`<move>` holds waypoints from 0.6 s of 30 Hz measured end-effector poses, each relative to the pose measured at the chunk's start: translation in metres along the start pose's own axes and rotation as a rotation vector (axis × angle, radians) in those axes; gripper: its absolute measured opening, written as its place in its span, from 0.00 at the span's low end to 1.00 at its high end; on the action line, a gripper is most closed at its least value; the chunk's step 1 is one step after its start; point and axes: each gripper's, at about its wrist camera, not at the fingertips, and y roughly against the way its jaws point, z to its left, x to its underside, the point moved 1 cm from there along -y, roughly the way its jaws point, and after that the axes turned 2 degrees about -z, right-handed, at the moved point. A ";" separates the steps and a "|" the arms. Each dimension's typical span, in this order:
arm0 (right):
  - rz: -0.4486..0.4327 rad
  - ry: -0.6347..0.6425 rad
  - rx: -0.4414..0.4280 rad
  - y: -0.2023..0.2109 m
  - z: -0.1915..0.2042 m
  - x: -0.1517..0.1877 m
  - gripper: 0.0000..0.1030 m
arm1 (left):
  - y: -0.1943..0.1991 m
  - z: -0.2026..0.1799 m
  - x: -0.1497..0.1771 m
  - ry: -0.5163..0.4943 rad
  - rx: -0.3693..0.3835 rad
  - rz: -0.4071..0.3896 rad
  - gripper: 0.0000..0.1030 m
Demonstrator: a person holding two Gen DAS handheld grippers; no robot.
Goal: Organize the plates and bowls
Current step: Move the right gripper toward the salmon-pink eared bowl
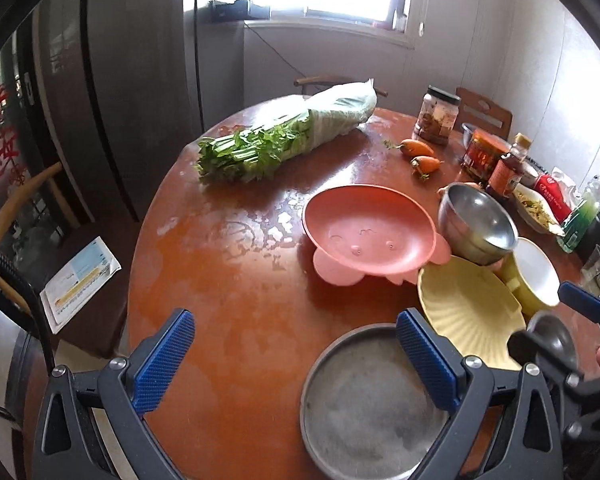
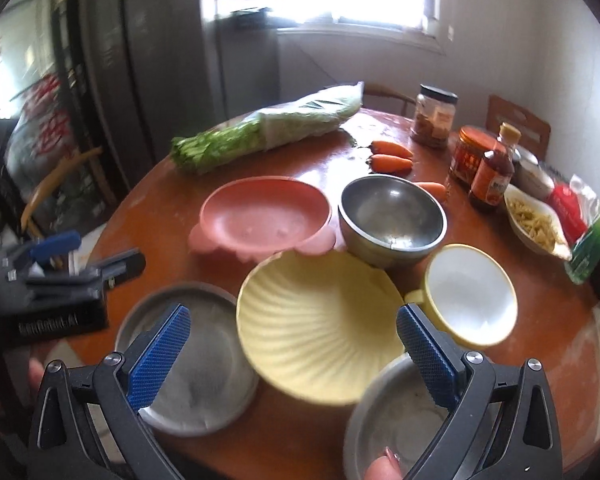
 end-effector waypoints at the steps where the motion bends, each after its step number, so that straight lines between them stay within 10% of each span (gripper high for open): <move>1: 0.011 -0.027 0.007 -0.006 -0.001 -0.004 1.00 | -0.005 0.001 -0.004 0.000 0.009 0.006 0.99; 10: 0.081 -0.262 0.053 -0.059 -0.014 -0.023 0.98 | -0.063 0.011 -0.038 -0.008 0.064 0.084 0.98; 18: 0.156 -0.369 0.075 -0.101 -0.027 -0.024 0.69 | -0.113 0.018 -0.060 -0.025 0.063 0.143 0.96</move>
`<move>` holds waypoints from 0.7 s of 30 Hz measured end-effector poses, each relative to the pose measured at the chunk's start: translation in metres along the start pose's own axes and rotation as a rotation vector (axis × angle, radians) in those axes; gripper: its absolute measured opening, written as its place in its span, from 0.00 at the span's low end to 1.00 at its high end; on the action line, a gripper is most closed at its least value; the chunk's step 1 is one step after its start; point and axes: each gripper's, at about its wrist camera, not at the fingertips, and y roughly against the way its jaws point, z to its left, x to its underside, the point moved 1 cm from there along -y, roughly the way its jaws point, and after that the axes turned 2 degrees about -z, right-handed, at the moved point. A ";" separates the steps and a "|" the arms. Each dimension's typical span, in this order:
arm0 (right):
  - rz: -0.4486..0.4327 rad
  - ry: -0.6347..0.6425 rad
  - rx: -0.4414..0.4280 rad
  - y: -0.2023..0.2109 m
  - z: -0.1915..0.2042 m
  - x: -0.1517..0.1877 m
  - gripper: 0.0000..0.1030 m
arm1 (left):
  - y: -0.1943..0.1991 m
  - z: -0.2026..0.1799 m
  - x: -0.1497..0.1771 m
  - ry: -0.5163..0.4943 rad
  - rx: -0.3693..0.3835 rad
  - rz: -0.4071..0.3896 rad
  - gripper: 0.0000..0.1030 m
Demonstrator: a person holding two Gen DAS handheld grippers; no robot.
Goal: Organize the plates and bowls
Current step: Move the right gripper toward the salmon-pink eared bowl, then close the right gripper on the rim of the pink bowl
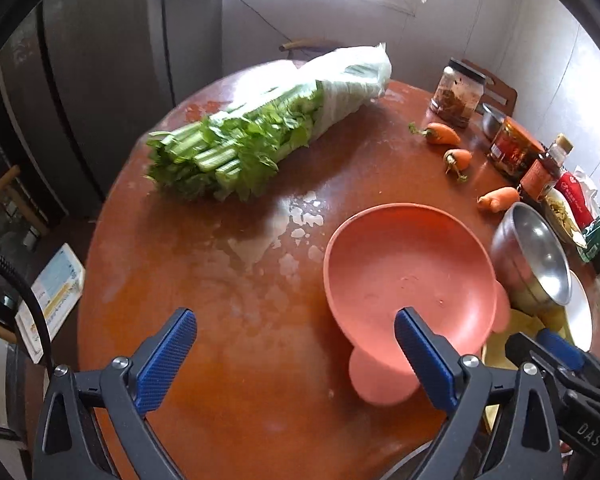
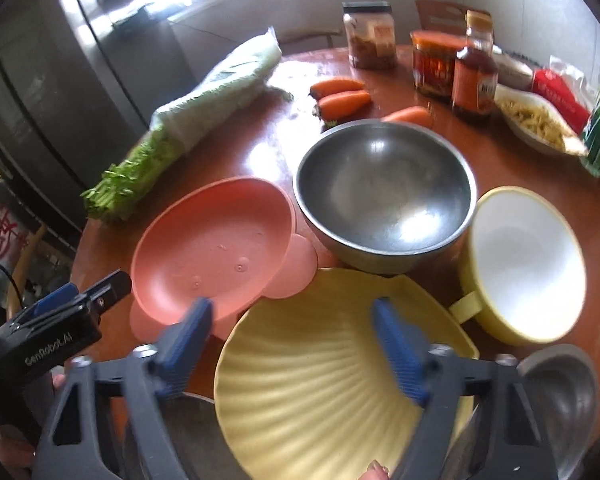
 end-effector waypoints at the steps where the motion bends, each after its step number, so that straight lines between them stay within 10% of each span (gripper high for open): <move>1: 0.000 0.000 0.015 -0.003 0.000 -0.001 0.68 | -0.005 0.001 -0.002 0.010 0.013 0.004 0.94; 10: 0.019 -0.010 0.038 -0.027 0.001 -0.007 0.53 | -0.029 -0.002 -0.008 -0.007 0.031 0.036 0.82; 21: -0.006 0.039 -0.001 -0.022 0.012 -0.005 0.33 | -0.035 -0.019 -0.004 -0.068 0.091 0.057 0.43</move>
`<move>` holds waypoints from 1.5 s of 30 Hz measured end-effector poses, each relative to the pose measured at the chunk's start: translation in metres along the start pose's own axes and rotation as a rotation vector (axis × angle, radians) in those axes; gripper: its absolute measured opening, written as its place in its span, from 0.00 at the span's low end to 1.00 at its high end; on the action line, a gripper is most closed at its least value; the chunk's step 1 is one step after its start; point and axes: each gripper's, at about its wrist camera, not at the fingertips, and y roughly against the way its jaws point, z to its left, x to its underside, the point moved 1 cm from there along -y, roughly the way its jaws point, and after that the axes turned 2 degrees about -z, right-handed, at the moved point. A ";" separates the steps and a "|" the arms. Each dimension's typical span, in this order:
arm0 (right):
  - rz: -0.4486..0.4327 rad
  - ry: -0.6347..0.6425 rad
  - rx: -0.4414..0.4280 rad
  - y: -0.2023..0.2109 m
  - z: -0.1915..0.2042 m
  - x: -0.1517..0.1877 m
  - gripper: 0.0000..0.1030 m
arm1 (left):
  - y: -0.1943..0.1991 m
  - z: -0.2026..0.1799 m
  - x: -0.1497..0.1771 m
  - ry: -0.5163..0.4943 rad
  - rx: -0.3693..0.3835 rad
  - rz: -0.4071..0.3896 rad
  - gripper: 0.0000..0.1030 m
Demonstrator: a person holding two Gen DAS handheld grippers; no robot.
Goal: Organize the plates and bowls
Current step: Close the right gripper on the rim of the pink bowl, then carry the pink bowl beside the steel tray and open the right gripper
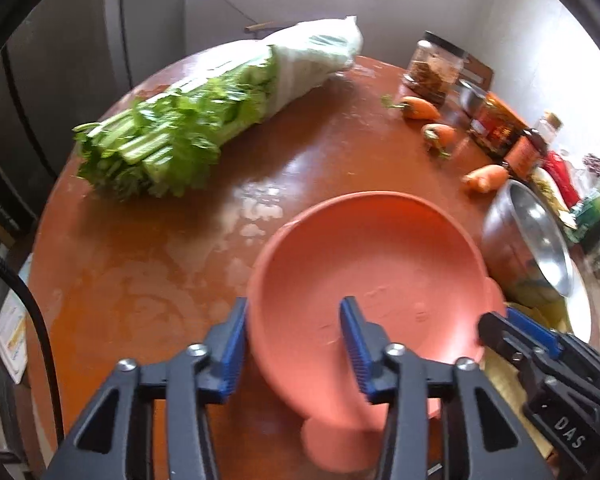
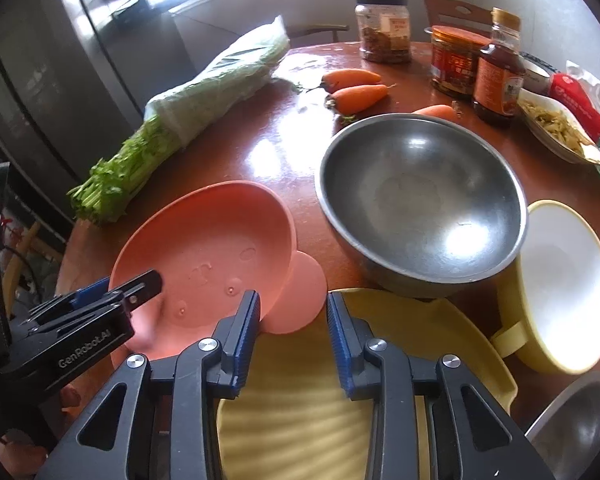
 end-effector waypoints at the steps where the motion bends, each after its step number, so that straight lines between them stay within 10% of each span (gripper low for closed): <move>1: 0.000 0.005 -0.004 0.001 0.002 0.000 0.33 | 0.001 -0.001 0.001 -0.007 -0.016 -0.002 0.43; 17: 0.005 0.158 -0.181 0.025 0.083 0.016 0.33 | 0.086 0.066 0.043 0.087 -0.149 -0.081 0.43; 45: 0.056 0.266 -0.154 0.005 0.102 0.046 0.36 | 0.074 0.085 0.087 0.148 -0.154 -0.067 0.44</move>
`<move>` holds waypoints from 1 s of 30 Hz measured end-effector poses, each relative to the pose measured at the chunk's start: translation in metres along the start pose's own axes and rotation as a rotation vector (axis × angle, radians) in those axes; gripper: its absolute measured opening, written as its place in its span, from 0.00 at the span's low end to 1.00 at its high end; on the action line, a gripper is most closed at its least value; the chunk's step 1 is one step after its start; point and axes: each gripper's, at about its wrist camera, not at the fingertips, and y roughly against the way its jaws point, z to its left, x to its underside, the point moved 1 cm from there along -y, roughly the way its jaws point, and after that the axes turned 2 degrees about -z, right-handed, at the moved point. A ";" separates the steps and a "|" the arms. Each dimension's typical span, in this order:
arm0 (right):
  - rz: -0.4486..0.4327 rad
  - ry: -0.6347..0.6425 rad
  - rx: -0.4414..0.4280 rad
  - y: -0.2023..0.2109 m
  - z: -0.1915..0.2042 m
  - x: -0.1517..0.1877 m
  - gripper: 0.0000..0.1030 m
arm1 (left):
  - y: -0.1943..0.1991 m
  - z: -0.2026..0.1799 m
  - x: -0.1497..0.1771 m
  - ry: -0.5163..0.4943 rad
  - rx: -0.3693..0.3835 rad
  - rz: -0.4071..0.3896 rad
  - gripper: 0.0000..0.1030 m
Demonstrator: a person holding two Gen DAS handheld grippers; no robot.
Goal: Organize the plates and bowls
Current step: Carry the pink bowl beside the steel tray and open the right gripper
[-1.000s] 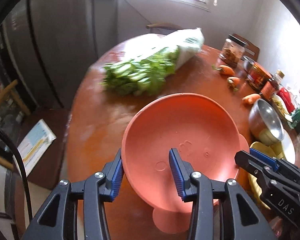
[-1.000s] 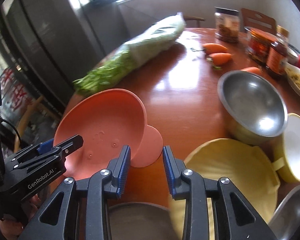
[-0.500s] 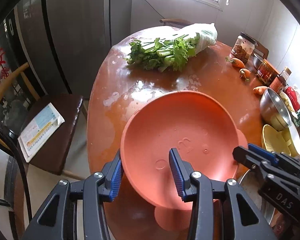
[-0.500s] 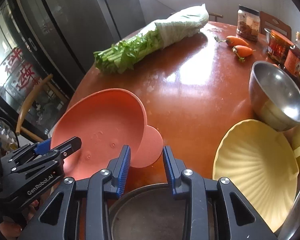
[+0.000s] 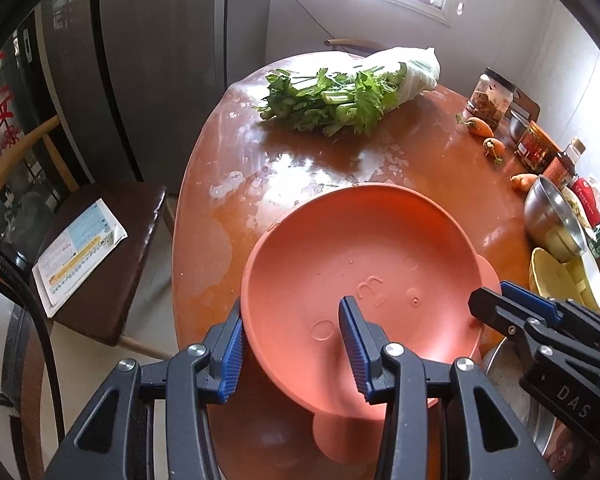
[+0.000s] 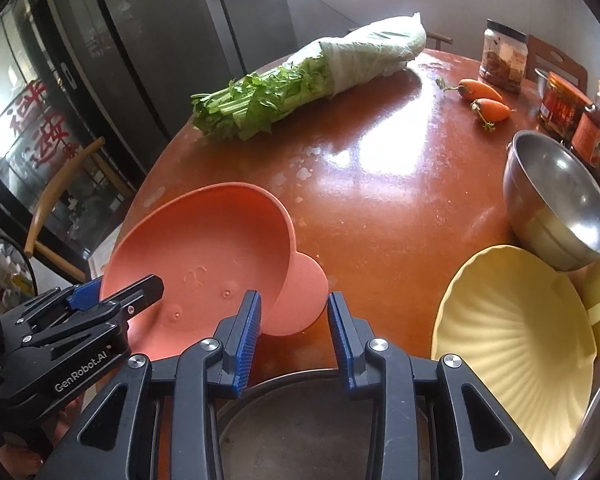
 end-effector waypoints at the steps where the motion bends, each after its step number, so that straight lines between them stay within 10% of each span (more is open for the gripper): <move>1: 0.001 0.002 0.001 0.000 0.001 0.000 0.36 | 0.000 0.000 0.000 -0.002 0.002 -0.001 0.44; 30: -0.162 0.014 -0.082 0.093 -0.014 0.007 0.61 | 0.090 -0.011 0.002 0.038 -0.041 -0.175 0.68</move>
